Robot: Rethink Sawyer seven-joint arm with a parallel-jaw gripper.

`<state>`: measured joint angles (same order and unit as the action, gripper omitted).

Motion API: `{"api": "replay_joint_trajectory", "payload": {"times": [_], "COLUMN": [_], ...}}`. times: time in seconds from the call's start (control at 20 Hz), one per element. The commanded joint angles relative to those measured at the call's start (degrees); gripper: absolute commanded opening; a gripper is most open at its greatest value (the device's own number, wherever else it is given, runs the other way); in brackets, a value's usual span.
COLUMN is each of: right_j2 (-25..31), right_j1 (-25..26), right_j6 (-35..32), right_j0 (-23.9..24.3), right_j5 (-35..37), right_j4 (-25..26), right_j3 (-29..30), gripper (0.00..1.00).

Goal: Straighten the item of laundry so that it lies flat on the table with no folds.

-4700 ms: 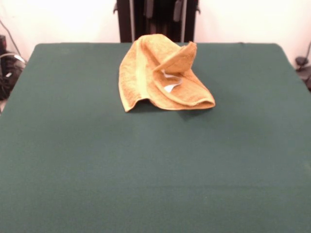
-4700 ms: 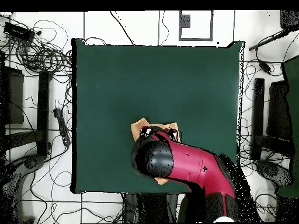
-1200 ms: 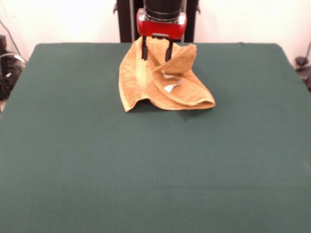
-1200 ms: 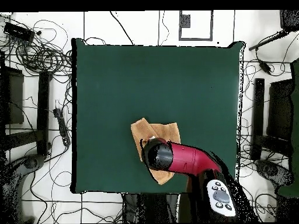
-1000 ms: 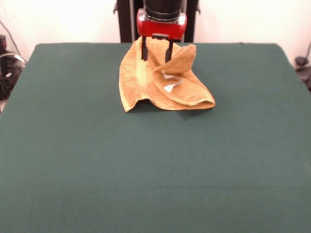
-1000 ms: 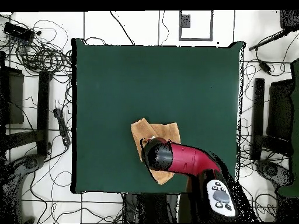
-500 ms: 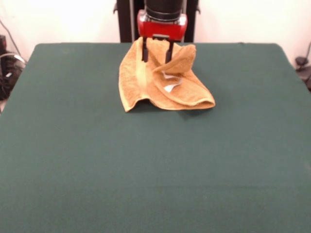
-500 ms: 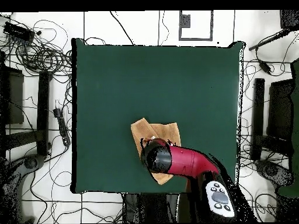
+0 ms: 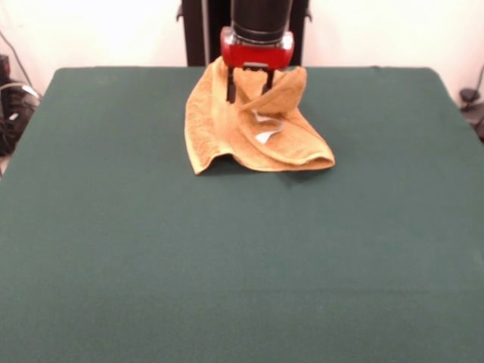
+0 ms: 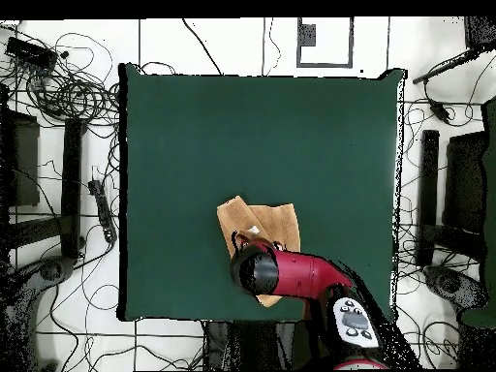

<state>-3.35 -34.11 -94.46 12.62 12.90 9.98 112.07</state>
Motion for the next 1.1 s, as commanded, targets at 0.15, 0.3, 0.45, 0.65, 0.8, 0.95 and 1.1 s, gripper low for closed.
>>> {"api": "replay_joint_trajectory", "payload": {"times": [0.15,0.3,0.45,0.65,0.8,0.95,1.1], "right_j2": [2.98,3.04,2.77,2.07,0.71,-0.02,-1.14], "right_j1": [4.46,4.63,3.83,3.15,1.25,-1.57,-3.44], "right_j6": [-8.48,-8.24,-8.21,-8.94,-9.71,-10.47,-11.51], "right_j0": [-1.76,-1.94,-2.53,-4.19,-6.35,-8.29,-10.55], "right_j5": [-4.08,-4.33,-4.07,-4.99,-4.09,-3.75,-3.78], "right_j4": [1.57,1.63,1.58,1.33,0.82,0.34,-0.31], "right_j3": [2.81,2.53,2.8,2.54,3.02,4.45,5.46], "gripper": [1.0,1.0,1.0,1.0,1.0,1.0,1.0]}}
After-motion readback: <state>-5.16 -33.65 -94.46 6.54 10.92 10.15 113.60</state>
